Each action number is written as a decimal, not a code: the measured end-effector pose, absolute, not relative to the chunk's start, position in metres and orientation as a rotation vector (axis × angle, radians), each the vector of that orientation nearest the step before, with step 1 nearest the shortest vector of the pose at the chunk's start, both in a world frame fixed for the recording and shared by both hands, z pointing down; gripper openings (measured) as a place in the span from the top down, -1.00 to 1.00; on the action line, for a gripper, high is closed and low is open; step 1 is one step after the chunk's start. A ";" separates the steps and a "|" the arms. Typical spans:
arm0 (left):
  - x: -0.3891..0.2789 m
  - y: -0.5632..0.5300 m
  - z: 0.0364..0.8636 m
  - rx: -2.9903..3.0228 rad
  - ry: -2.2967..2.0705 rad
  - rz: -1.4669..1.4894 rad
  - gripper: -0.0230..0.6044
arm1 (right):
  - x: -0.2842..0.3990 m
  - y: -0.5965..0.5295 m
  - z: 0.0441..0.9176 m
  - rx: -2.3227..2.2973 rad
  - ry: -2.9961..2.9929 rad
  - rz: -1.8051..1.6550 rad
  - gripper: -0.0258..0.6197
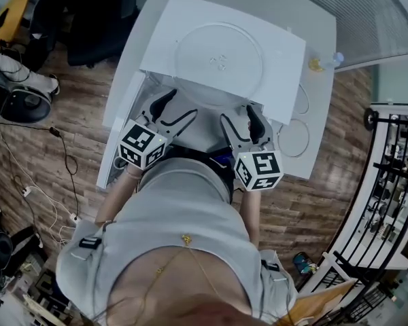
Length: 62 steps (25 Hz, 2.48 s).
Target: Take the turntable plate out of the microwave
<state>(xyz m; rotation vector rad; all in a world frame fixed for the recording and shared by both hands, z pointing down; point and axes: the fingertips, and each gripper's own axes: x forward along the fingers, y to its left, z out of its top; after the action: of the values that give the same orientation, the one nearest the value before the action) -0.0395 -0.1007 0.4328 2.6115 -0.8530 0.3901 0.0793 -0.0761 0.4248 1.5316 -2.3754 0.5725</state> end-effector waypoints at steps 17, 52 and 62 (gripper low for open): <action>-0.037 -0.116 0.426 2.689 -0.939 0.450 -0.08 | 0.078 -0.092 0.427 1.560 -2.280 0.424 0.04; -0.028 -0.160 0.427 2.661 -0.937 0.419 -0.07 | 0.081 -0.136 0.428 1.647 -2.233 0.506 0.04; -0.028 -0.152 0.417 2.664 -0.943 0.358 -0.07 | 0.080 -0.127 0.420 1.628 -2.271 0.459 0.04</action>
<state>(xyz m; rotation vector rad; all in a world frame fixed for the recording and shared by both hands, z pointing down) -0.0278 -0.1520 0.4168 2.6643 -0.9428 0.3585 0.0799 -0.1273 0.4197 1.6277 -2.2712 0.4587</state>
